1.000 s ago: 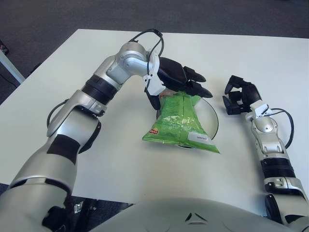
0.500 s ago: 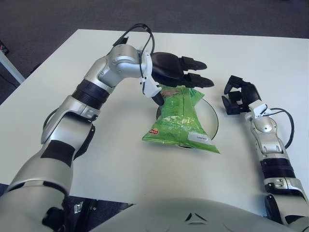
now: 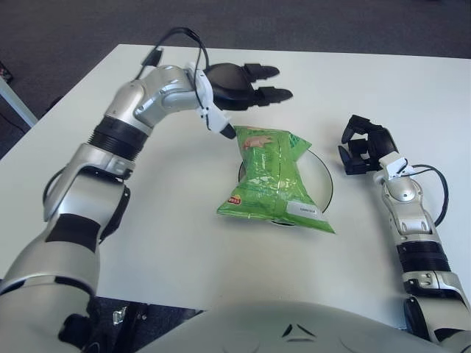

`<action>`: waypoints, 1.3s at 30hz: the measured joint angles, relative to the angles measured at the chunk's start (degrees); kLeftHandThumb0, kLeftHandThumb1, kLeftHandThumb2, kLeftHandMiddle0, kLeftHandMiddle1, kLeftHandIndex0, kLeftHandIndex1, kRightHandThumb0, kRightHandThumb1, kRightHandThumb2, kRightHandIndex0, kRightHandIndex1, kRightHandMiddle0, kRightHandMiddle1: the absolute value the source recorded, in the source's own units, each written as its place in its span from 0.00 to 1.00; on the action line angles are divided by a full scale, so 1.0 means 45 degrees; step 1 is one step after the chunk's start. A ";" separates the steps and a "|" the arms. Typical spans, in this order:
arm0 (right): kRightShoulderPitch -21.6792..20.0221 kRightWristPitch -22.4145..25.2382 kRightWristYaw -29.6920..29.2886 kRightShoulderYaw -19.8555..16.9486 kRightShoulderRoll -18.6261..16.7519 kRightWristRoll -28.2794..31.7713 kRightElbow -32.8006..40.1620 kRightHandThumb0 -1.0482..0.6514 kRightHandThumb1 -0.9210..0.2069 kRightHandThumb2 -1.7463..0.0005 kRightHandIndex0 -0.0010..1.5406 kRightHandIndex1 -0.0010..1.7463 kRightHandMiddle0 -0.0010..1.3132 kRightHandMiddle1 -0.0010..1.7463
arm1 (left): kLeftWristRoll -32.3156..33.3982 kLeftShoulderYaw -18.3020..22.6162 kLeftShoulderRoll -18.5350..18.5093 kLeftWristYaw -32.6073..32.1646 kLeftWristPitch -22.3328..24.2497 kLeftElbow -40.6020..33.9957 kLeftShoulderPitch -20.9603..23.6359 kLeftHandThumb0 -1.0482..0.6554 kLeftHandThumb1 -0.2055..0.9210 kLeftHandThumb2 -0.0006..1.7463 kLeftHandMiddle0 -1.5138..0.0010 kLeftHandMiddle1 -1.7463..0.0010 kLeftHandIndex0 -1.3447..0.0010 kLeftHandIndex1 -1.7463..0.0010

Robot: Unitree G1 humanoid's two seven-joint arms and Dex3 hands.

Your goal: Put the snack into the plate.

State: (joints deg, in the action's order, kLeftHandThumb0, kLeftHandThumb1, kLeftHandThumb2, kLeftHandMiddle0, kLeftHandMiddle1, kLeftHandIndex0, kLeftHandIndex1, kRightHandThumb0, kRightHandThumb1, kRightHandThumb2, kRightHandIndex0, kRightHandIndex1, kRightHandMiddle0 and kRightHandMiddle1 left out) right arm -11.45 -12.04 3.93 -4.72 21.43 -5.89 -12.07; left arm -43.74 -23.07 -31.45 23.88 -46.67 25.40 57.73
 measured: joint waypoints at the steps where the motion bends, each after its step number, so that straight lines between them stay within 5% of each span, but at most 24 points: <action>1: 0.0008 0.0055 0.0005 0.0000 0.0002 -0.0006 0.0036 0.32 0.58 0.21 0.88 1.00 0.51 1.00 | -0.0062 0.0025 -0.0051 -0.0178 0.0087 0.0042 0.0000 0.37 0.66 0.53 1.00 1.00 1.00 1.00; 15: 0.0096 0.0610 0.0073 -0.0001 0.0007 -0.0020 0.0417 0.33 0.56 0.22 0.88 1.00 0.49 1.00 | 0.0006 0.0097 -0.0750 -0.0257 0.0821 0.0797 0.0139 0.32 0.69 0.51 1.00 1.00 1.00 1.00; 24: 0.0240 0.1114 -0.0042 0.0049 0.0007 -0.0274 0.0892 0.32 0.58 0.21 0.87 1.00 0.50 1.00 | 0.1362 0.0720 -0.0974 -0.0363 0.1300 0.1367 -0.0167 0.26 0.97 0.41 1.00 1.00 1.00 1.00; 39: 0.0244 0.1809 -0.0048 0.0223 0.0080 -0.0579 0.1292 0.32 0.60 0.20 0.86 1.00 0.51 1.00 | 0.4091 0.1917 0.0523 -0.1036 0.3710 0.2944 -0.1949 0.23 1.00 0.49 0.93 0.97 0.98 0.99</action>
State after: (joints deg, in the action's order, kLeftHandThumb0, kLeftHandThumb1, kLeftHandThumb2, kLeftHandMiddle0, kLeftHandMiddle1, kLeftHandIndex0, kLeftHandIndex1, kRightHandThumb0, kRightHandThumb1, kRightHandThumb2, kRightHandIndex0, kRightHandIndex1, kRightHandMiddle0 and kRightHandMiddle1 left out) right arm -10.36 -3.90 3.72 -3.71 21.79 -8.49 -6.25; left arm -25.33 -14.44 -29.10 19.22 -29.98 38.65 48.96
